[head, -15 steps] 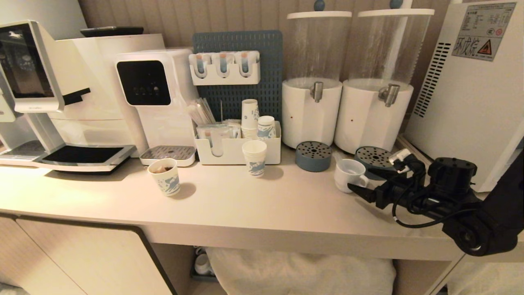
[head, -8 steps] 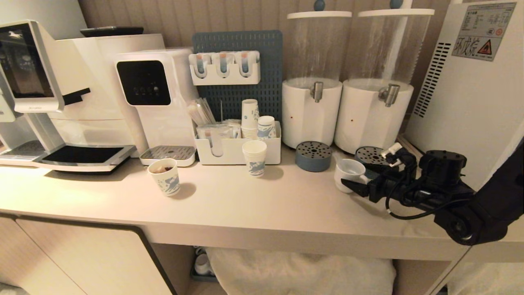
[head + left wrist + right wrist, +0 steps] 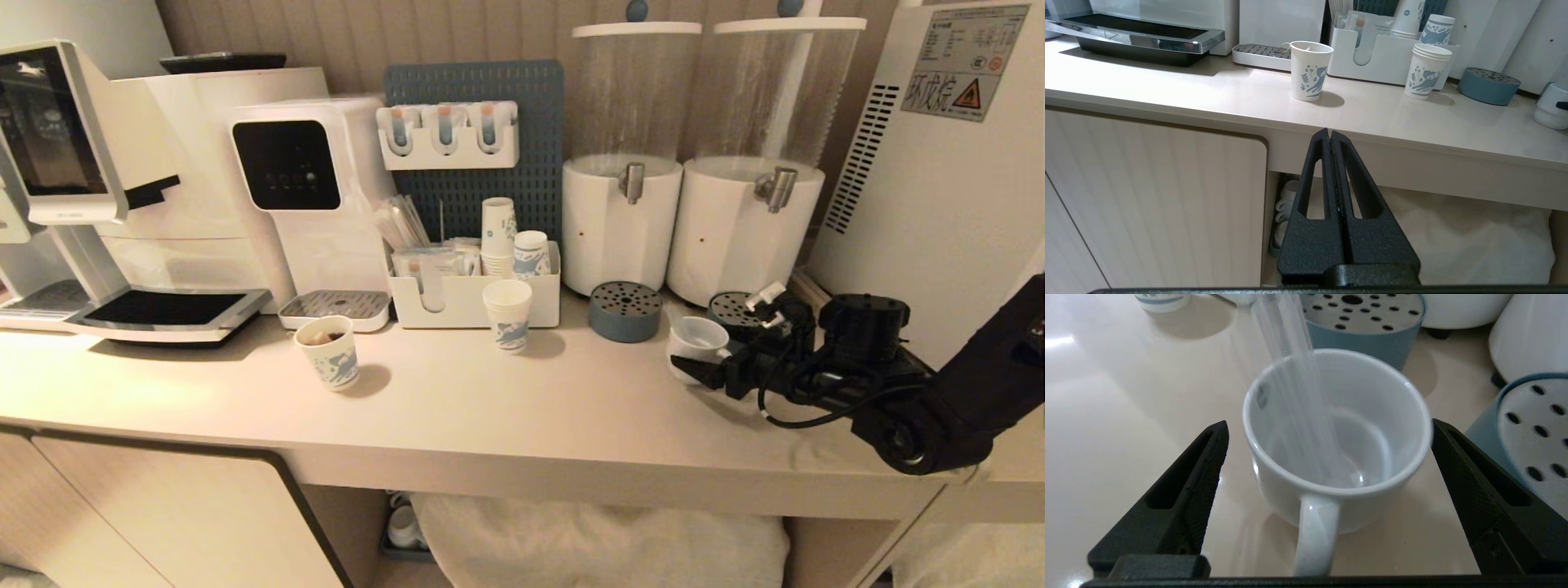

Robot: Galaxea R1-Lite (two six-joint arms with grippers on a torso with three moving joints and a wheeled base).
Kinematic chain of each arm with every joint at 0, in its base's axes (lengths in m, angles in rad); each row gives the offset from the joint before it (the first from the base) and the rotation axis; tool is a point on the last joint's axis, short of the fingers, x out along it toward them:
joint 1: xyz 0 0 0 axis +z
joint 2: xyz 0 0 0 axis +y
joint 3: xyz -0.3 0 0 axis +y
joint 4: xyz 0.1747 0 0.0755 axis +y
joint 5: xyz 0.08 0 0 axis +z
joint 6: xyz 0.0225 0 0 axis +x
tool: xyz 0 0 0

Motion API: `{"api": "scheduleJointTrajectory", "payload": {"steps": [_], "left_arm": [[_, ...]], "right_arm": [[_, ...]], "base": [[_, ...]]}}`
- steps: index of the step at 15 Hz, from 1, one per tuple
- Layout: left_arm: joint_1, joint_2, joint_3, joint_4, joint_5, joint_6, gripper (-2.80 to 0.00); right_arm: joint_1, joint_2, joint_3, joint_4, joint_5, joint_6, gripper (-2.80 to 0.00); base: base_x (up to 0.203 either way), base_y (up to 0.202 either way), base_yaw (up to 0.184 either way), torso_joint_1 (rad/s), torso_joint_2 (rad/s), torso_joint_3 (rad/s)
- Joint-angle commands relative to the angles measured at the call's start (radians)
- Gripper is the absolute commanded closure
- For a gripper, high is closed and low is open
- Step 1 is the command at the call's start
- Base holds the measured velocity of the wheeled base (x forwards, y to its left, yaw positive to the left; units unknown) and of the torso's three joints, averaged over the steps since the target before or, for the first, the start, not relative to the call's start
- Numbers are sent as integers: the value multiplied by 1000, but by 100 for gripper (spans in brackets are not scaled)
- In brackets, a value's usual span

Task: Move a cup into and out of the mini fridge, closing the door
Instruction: Put the ceramic cup in the freezer

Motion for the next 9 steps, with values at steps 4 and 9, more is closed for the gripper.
{"api": "scheduleJointTrajectory", "payload": {"steps": [4,9], "left_arm": [[1,-5,40,-1,0,-1,0],[0,-5,40,-1,0,-1,0]], "right_arm": [[5,30,-14,-7,3,0,-280],[10,57,-42,-1,3,2,-280]], "base": [[0,0,0,0,0,0],[0,0,0,0,0,0]]}}
